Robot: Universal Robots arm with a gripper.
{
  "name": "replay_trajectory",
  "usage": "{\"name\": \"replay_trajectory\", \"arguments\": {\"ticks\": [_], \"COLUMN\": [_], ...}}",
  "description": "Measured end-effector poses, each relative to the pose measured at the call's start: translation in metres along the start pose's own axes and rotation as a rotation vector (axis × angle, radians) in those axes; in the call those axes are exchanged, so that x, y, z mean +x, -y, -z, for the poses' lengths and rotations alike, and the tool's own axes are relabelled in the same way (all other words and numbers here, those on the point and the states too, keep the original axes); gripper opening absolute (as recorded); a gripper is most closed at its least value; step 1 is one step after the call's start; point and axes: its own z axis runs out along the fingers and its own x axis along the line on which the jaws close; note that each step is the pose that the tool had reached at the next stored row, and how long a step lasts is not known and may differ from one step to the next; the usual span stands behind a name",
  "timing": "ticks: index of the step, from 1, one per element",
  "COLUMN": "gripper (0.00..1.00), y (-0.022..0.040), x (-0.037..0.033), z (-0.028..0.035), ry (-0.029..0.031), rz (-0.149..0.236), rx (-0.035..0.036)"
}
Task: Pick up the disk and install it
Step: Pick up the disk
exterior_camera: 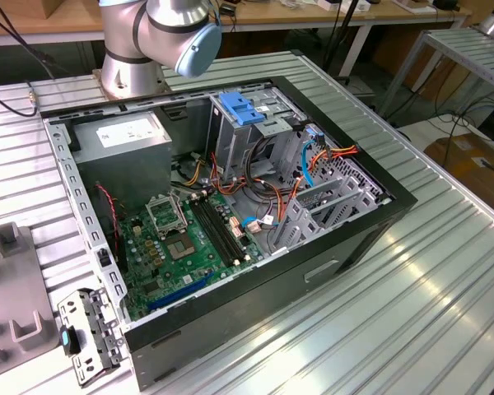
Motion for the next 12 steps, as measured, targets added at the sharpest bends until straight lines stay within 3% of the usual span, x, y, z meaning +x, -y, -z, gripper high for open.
{"name": "replay_trajectory", "arguments": {"ticks": [5,12], "gripper": [0.11,0.11], "y": [0.0,0.0], "x": [0.0,0.0], "z": [-0.0001,-0.0001], "ry": [-0.0016,-0.0026], "rz": [0.118,0.187], "rx": [0.0046,0.0072]}}
